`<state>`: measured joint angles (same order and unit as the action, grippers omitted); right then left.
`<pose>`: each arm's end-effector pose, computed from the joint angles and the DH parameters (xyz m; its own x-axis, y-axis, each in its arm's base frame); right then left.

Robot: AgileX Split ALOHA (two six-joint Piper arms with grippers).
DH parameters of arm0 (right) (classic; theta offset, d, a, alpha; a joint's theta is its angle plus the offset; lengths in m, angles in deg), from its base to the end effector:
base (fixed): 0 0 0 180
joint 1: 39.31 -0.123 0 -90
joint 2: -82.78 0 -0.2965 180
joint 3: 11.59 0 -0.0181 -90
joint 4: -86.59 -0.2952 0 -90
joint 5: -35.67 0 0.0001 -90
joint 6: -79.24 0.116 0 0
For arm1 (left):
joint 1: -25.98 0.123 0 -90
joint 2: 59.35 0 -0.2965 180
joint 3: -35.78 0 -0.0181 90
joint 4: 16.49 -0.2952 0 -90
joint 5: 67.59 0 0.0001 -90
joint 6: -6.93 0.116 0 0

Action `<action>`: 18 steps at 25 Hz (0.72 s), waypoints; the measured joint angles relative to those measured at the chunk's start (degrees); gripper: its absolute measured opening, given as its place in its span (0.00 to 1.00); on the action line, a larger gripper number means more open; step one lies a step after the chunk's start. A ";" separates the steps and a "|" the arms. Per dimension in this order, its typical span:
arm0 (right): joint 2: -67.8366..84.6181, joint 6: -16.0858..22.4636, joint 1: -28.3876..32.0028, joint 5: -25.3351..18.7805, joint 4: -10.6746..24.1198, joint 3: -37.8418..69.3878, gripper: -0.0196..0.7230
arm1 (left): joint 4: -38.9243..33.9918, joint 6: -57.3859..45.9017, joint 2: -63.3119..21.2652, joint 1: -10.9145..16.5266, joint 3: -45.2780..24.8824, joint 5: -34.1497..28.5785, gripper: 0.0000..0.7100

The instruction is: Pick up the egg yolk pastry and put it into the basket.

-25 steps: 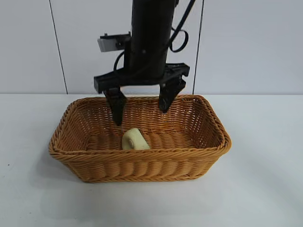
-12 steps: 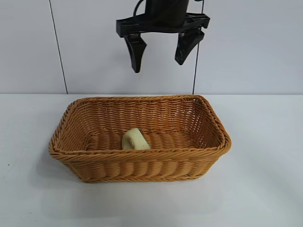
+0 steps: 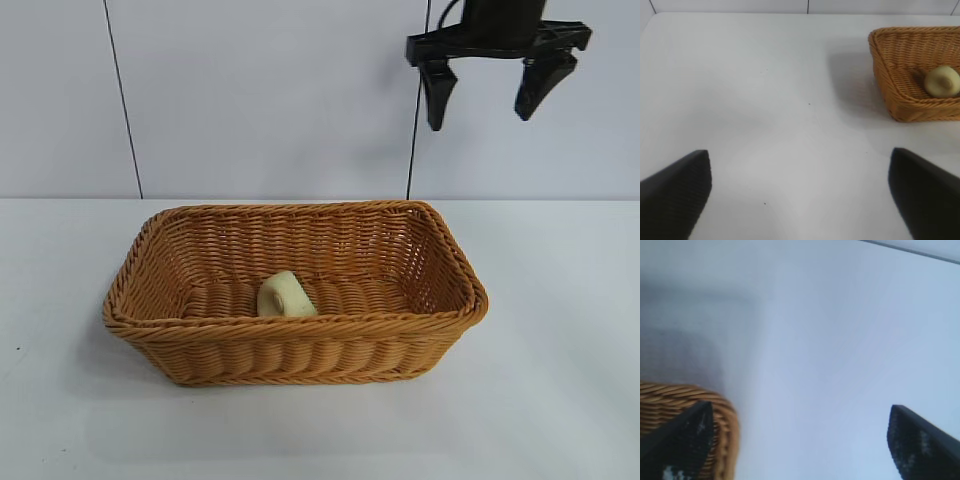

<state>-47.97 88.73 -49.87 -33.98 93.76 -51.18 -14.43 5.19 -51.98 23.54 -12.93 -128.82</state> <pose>0.5207 0.0833 0.2510 -0.9382 -0.0520 -0.3421 -0.0300 0.9971 -0.0693 0.0436 -0.0055 0.2875 -0.4610 -0.0280 -0.8870 0.0486 0.9972 -0.0568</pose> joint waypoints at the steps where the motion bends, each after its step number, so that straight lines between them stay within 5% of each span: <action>1: 0.00 0.00 1.25 0.00 0.00 0.00 0.94 | 0.00 0.00 0.00 0.00 0.00 0.00 0.98; 18: 2.30 -0.90 6.12 0.05 -1.33 6.19 0.94 | 0.00 0.00 0.00 0.00 0.00 0.00 0.98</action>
<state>-45.67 87.83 -43.75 -33.93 92.43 -44.99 -14.43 5.19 -51.98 23.54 -12.93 -128.82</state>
